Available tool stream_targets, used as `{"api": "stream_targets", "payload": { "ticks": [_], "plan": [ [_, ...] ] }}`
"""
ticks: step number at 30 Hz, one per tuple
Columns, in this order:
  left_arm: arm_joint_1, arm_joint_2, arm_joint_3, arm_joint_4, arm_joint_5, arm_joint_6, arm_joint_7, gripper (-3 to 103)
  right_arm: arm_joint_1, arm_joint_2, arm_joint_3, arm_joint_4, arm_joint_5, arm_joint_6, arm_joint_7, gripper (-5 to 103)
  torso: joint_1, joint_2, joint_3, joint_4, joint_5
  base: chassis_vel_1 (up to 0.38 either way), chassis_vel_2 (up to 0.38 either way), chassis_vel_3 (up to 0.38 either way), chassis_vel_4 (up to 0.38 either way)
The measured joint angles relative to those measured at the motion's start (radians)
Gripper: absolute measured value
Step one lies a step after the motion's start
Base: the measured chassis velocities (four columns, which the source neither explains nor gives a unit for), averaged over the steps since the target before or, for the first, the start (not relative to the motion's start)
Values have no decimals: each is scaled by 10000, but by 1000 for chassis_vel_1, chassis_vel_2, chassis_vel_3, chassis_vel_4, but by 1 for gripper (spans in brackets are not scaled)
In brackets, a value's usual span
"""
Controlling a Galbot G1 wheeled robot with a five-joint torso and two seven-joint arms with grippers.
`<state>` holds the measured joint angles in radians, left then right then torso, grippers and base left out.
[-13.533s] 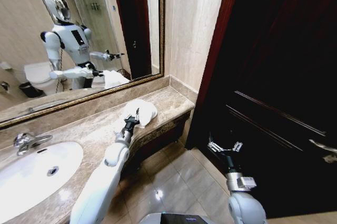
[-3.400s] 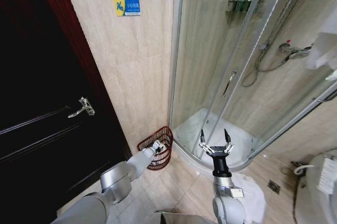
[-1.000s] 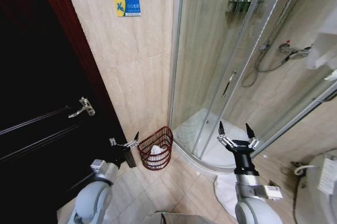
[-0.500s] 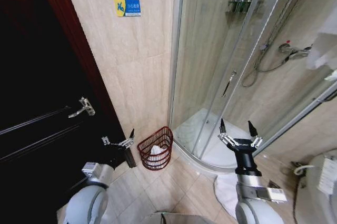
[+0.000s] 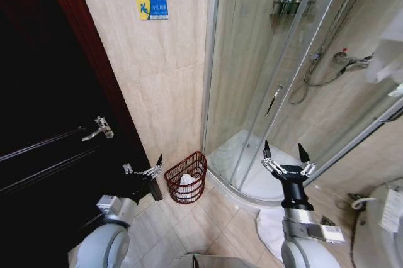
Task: Discard the used towel into the hamper.
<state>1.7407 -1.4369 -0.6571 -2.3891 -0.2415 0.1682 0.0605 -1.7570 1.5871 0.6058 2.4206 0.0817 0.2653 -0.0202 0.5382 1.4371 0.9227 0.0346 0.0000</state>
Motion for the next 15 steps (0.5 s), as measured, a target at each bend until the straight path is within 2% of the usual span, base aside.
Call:
{"api": "stream_targets", "payload": {
  "ticks": [7,15],
  "plan": [
    [-5,1,5,15,0,0,7,100,-169,-40,152,48,-282,262,187,100,0,0,0,0,0,0,0,0,0],
    [-8,4,10,26,0,1,13,100,-341,-509,546,212,215,326,193,100,0,0,0,-1,0,0,0,0,0]
  ]
}}
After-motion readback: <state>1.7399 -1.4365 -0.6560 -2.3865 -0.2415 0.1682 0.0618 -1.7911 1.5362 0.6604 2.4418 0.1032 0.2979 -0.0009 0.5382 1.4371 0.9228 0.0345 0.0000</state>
